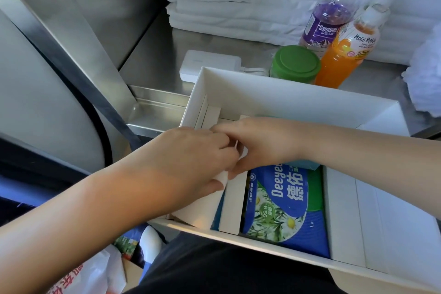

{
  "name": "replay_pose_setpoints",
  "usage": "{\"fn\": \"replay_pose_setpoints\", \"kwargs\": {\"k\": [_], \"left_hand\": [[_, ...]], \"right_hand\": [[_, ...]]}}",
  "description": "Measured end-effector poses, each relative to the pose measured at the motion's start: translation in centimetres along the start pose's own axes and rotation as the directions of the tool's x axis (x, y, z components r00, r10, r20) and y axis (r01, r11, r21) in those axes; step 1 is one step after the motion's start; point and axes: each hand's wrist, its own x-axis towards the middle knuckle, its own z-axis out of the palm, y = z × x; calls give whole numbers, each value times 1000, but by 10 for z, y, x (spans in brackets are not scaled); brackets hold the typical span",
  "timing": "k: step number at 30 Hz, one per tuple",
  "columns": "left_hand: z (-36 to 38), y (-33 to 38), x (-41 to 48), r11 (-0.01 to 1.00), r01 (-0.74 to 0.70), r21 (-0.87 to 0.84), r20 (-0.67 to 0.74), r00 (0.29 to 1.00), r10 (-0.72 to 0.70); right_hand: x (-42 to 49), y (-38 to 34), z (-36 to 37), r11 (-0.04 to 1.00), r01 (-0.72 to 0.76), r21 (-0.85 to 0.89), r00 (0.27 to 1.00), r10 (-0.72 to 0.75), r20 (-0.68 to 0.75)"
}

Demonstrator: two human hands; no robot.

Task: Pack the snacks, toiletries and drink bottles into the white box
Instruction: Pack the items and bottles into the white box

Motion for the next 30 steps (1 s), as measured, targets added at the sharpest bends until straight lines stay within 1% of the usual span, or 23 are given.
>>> {"fn": "replay_pose_setpoints", "kwargs": {"k": [3,4,5,8,11,13,15,16,18,20,23,24,26,28,30], "left_hand": [[1,-1,0,992,-115,-50,-25,993,114],[-1,-1,0,990,-124,-73,-5,992,124],[-1,-2,0,988,-123,-89,29,992,126],[5,-6,2,990,-117,-77,48,992,120],[7,-10,5,991,-118,-63,81,989,123],[7,-12,6,992,-110,-66,104,988,116],[8,-14,7,992,-108,-64,114,987,115],[9,-15,8,992,-110,-67,116,986,118],[10,-16,9,990,-117,-73,126,984,126],[12,-18,11,989,-125,-81,123,983,134],[14,-18,14,987,-129,-93,115,984,139],[15,-18,14,987,-127,-103,110,984,138],[17,-19,15,985,-119,-124,96,987,131],[18,-18,16,986,-103,-133,83,990,115],[17,-17,18,987,-79,-143,55,995,88]], "right_hand": [[5,0,4,1000,11,-28,996,-13,-87],[7,0,5,1000,15,-27,994,-17,-105],[7,-1,6,1000,16,-14,993,-18,-115],[5,0,5,1000,22,16,994,-20,-105],[-7,2,-7,994,41,-100,991,-53,-120],[-21,4,-21,984,30,-175,982,-62,-177],[-37,3,-36,985,-8,-172,957,-43,-288],[-45,4,-44,987,-22,-157,932,-36,-360],[-58,7,-59,991,-49,-123,855,-22,-518],[-67,13,-74,994,-78,-77,750,7,-661],[-77,27,-95,986,-149,-71,562,25,-827],[-79,32,-101,981,-183,-68,505,35,-863],[-80,43,-113,965,-254,-61,419,53,-906],[-79,53,-123,946,-316,-65,362,57,-931],[-77,61,-131,923,-373,-92,319,34,-947]]}}
